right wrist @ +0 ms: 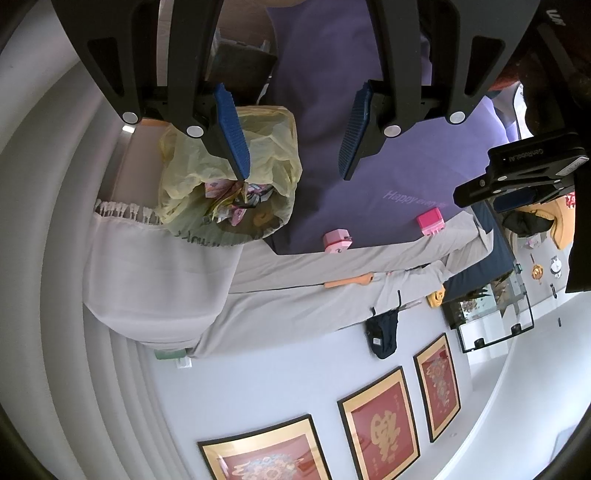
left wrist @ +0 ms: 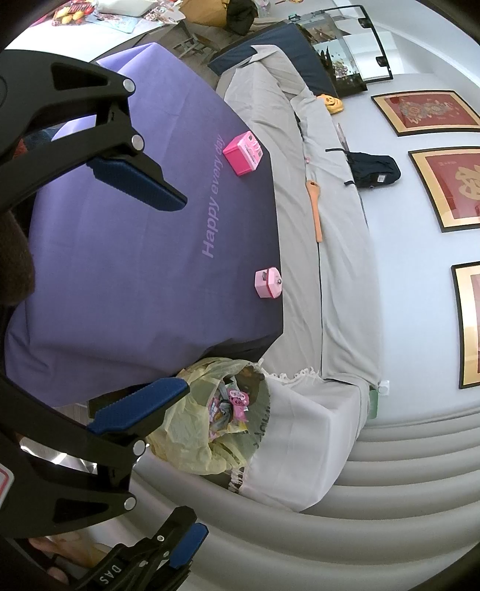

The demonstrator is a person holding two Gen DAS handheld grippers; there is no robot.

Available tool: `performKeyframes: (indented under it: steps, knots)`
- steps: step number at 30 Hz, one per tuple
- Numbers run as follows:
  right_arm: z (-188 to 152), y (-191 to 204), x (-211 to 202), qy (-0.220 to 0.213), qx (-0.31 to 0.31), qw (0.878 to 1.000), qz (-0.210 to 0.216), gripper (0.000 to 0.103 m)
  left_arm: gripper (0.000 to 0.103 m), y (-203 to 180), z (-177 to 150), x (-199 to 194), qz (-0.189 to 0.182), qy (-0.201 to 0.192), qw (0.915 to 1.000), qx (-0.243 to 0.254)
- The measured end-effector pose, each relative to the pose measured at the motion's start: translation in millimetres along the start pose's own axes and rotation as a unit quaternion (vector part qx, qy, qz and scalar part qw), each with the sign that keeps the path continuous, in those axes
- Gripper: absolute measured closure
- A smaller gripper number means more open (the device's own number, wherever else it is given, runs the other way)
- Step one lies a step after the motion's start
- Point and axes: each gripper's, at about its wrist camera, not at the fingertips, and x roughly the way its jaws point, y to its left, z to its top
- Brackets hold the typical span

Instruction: Collect trash

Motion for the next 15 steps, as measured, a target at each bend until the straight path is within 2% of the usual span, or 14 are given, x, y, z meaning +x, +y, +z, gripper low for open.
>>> performKeyframes:
  steps: [15]
  knots:
    - [-1.2, -0.9, -0.3, 0.0, 0.001, 1.0, -0.001, 0.055, 0.016, -1.5, 0.1, 0.4, 0.0, 0.0, 1.0, 0.0]
